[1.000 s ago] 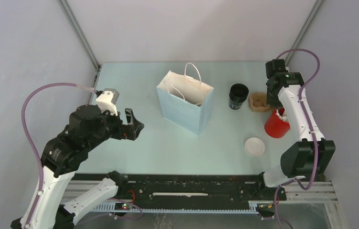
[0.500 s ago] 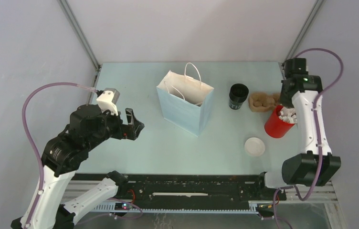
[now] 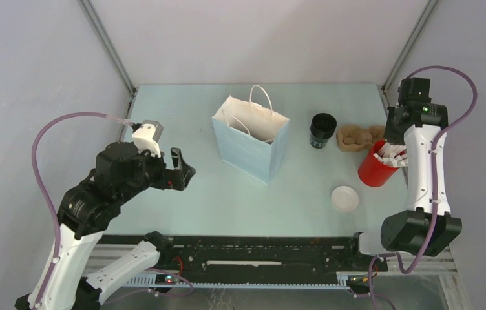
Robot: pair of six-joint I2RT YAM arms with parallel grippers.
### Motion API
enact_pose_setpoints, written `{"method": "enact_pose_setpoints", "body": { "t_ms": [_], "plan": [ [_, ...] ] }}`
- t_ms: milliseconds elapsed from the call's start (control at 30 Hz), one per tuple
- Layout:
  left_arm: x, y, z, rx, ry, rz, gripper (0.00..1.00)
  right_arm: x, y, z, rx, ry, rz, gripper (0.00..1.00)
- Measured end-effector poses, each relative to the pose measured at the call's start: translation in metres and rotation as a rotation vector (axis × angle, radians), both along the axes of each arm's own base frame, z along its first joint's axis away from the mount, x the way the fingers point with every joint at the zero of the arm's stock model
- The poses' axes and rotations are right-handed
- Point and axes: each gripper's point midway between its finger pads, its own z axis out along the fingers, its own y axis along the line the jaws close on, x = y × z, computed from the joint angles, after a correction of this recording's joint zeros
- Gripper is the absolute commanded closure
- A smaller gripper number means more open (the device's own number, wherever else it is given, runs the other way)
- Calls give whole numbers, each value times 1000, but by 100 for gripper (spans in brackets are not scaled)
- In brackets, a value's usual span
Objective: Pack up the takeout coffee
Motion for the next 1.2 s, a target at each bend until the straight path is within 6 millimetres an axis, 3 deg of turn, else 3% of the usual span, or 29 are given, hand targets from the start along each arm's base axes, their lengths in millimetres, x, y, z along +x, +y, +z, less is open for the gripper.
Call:
{"method": "enact_pose_setpoints", "body": {
  "t_ms": [67,200,500,767,933,1033,1200],
  "plan": [
    [-1,0,-1,0,1,0,1,1,0,2,4,-6,3,90],
    [-2,1,-4,3,5,0,1,3,-1,4,19,-19,2,69],
    [-3,2,-9,9,13,1,1,7,-10,6,21,-35,-24,55],
    [-3,2,-9,9,14,0,0,13,5,0,98,-51,9,35],
    [-3,2,-9,9,15,0,0,9,5,-20,142,-35,-30,37],
    [-2,1,-10,9,16,0,0,14,8,-21,161,-50,-27,36],
    [-2,1,-10,10,16,0,0,21,28,-23,135,-27,65,38]
  ]
}}
